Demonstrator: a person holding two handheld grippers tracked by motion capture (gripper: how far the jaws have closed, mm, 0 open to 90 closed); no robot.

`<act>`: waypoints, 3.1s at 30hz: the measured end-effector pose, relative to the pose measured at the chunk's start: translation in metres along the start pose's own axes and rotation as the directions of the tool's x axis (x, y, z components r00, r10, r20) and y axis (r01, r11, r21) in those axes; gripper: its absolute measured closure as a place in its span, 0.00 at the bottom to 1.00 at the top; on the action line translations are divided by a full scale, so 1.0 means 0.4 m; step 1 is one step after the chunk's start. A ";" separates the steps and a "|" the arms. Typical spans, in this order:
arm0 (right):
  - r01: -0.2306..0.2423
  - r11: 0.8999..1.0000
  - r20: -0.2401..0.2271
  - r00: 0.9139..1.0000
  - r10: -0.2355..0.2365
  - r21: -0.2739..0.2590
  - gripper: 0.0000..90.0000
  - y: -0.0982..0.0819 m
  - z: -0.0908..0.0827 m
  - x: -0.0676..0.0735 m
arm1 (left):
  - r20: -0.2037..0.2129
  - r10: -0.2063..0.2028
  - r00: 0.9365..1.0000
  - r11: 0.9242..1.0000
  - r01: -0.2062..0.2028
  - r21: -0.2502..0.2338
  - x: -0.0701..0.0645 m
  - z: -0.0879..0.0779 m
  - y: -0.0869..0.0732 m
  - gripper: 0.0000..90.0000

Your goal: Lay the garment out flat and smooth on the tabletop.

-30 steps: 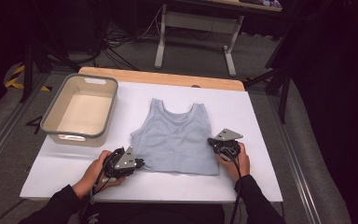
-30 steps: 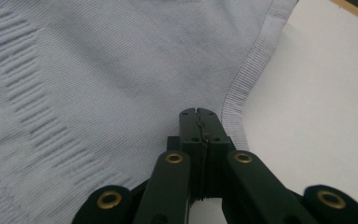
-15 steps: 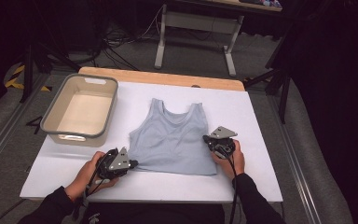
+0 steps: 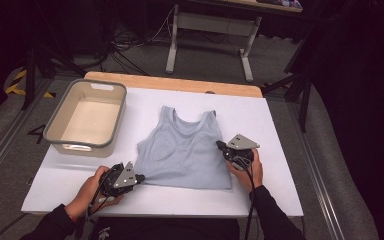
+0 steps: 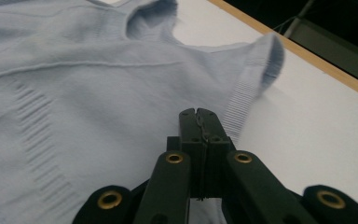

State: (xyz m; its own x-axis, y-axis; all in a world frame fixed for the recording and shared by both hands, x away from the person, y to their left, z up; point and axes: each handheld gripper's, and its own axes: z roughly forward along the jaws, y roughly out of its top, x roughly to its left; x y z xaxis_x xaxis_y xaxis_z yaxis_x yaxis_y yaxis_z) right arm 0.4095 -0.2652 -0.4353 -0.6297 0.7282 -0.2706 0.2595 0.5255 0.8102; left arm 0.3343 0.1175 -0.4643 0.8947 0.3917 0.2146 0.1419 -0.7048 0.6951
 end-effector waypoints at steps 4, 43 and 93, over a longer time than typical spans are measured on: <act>0.017 1.000 -0.033 0.999 -0.016 0.013 1.00 0.009 0.030 0.017 | 0.011 -0.001 1.000 1.000 0.002 -0.013 0.003 0.002 -0.003 0.98; -0.050 0.999 -0.034 0.998 0.050 0.012 1.00 0.146 0.139 -0.123 | 0.033 -0.016 0.999 0.999 0.017 -0.031 -0.002 0.008 0.001 0.98; -0.030 0.989 -0.116 0.992 0.047 0.144 1.00 -0.037 0.045 -0.027 | -0.152 -0.155 0.976 0.988 0.152 -0.036 0.174 0.167 0.109 0.90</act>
State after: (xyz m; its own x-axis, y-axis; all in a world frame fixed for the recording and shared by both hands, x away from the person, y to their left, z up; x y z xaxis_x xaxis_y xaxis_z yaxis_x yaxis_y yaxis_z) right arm 0.4256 -0.2729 -0.4539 -0.6974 0.6961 -0.1705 0.3810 0.5616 0.7344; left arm 0.4310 0.0747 -0.4648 0.7869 0.5817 0.2058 0.2604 -0.6155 0.7439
